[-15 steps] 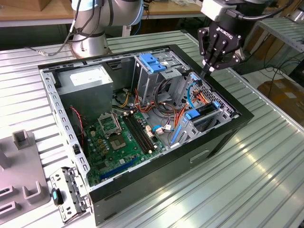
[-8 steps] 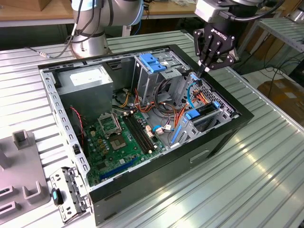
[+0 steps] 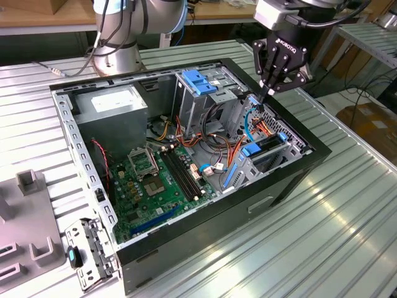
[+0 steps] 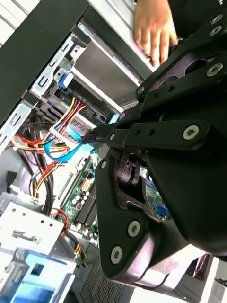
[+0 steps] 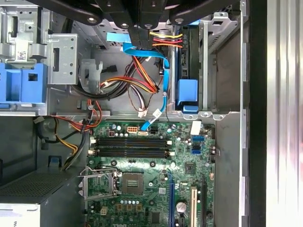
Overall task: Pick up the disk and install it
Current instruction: 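Insert the second disk wire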
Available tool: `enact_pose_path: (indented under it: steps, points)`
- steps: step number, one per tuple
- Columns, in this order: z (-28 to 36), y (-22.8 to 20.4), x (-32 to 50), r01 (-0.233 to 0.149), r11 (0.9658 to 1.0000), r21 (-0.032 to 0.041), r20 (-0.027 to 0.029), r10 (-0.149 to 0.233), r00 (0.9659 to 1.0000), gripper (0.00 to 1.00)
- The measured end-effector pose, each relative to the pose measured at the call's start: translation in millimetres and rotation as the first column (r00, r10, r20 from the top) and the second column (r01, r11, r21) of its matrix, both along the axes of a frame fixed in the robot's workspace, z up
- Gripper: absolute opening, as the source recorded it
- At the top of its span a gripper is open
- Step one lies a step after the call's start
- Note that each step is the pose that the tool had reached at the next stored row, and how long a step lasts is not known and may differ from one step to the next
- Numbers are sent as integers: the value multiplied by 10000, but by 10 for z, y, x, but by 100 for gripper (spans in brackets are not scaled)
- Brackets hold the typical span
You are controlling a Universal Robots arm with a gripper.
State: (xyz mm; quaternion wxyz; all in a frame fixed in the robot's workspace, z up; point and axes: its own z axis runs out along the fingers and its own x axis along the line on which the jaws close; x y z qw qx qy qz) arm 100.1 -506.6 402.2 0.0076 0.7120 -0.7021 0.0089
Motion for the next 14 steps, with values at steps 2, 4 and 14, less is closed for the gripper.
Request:
enact_pose_path:
  steps: [2, 4, 14]
  points:
    - [-22, 17, -1, 1, 9999, -169, 0, -1, 10000, 11]
    - [-32, 49, 0, 1, 9998, -201, 0, -1, 10000, 11]
    - [-68, 97, -1, 3, 9980, -627, 45, 0, 10000, 24]
